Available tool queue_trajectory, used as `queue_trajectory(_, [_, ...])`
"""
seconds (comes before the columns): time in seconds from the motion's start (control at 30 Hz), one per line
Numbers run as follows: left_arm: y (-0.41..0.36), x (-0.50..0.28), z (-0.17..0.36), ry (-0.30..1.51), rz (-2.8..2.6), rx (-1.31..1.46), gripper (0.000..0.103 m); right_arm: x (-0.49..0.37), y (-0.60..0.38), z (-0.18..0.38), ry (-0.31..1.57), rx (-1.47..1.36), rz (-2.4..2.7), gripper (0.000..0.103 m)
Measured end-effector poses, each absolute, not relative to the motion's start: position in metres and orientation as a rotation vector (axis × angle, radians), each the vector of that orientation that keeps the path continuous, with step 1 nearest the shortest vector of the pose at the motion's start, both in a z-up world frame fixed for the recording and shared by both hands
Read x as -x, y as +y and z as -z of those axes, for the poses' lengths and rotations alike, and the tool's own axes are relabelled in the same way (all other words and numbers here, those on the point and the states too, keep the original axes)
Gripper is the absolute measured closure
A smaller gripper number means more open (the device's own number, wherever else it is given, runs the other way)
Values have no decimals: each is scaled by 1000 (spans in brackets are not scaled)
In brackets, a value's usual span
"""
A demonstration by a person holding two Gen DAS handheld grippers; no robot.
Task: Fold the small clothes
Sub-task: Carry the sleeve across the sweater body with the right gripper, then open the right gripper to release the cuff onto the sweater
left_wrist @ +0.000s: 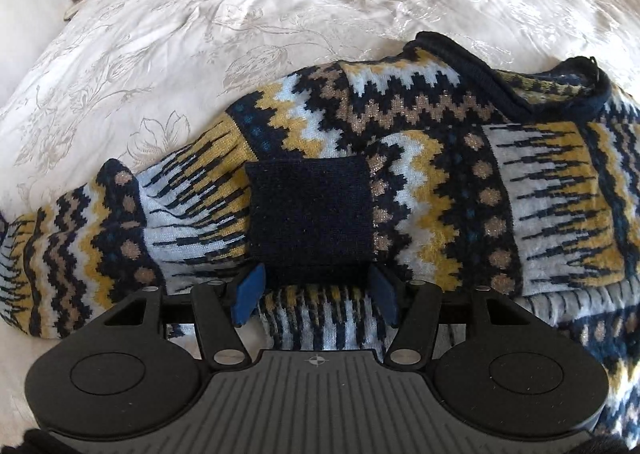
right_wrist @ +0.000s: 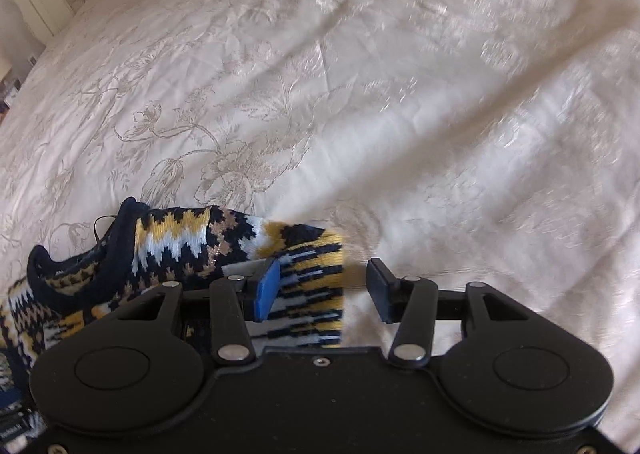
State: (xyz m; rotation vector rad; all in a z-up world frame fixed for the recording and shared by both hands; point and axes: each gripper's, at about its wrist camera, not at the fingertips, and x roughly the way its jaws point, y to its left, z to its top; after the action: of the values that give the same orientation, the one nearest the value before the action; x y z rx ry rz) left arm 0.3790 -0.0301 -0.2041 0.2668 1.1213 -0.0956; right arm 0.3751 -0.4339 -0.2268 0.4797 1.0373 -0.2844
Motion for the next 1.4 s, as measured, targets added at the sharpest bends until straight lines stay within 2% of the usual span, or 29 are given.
queue_trajectory(0.03, [-30,-378,205,1119,91,-267,46,-376,-434,230,1041,-492,275,48])
queue_trajectory(0.07, [-32,-381,206,1118,86,-269,46,-378,-433,232,1041,-501,266,54])
queue_trajectory(0.17, [-31,-380,208,1114,78,-268,45,-378,-428,232,1036,-502,239,85])
queue_trajectory(0.4, [-31,-386,209,1127,79,-268,45,-376,-405,193,946,-250,241,87])
queue_trajectory(0.47, [-32,-386,209,1125,76,-282,44,-384,-410,211,1032,-260,249,84])
queue_trajectory(0.53, [-33,-385,209,1126,74,-289,44,-386,-412,219,1064,-264,283,70])
queue_trajectory(0.63, [-34,-384,208,1129,79,-301,44,-375,-408,198,979,-239,338,64])
queue_trajectory(0.7, [-35,-385,209,1131,79,-307,44,-362,-404,184,944,-263,334,53])
queue_trajectory(0.77, [-36,-385,210,1124,68,-312,42,-350,-393,177,941,-299,283,47])
queue_trajectory(0.87, [-39,-382,213,1102,29,-345,26,-336,-371,186,1002,-227,246,46])
queue_trajectory(0.93, [-37,-381,217,1090,-15,-347,9,-329,-362,201,1058,-226,232,46])
queue_trajectory(1.03, [-25,-386,222,1107,-39,-264,0,-326,-354,224,1135,-192,238,45])
queue_trajectory(1.1, [-15,-392,224,1141,-32,-201,0,-324,-350,226,1118,-140,238,35])
queue_trajectory(1.33, [22,-399,213,1228,107,-78,2,-298,-365,196,1039,-219,248,34])
queue_trajectory(1.4, [27,-385,205,1219,134,-45,2,-284,-362,183,1007,-224,220,28])
